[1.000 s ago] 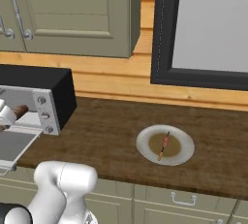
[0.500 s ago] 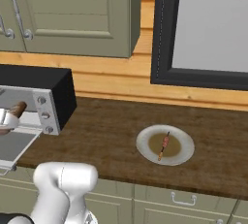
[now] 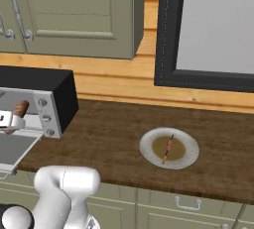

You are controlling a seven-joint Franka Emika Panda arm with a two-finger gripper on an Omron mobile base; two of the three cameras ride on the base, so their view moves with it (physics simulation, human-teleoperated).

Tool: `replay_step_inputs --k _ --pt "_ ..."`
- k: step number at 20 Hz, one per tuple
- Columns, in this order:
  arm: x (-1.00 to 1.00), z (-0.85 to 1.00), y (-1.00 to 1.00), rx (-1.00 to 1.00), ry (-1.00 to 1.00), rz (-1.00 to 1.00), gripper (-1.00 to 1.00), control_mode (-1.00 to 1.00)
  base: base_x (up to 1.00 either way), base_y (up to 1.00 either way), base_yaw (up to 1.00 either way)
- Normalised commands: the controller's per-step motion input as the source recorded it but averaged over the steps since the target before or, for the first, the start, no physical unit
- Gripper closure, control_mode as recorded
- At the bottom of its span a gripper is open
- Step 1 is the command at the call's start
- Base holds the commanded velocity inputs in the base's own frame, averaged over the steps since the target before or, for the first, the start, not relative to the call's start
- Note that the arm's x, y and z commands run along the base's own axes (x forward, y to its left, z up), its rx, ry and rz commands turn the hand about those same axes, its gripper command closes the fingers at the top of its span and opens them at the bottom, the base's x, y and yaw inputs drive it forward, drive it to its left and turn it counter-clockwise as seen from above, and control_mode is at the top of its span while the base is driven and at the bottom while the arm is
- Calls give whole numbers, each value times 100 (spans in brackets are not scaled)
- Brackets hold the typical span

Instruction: Pick up the kebab skewer and baguette bread, and place them inside the toaster oven. Close the toaster oven door and start by setting the timer.

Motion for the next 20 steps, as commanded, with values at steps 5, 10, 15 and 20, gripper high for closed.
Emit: replay_step_inputs --k 5,10,15,20 --pt "41 0 37 0 1 0 100 -100 0 0 0" --pt "57 0 25 0 0 0 100 -100 0 0 0" --pt "57 0 9 0 -1 0 100 -100 0 0 0" --pt "19 -5 0 -1 -13 0 100 -100 0 0 0"
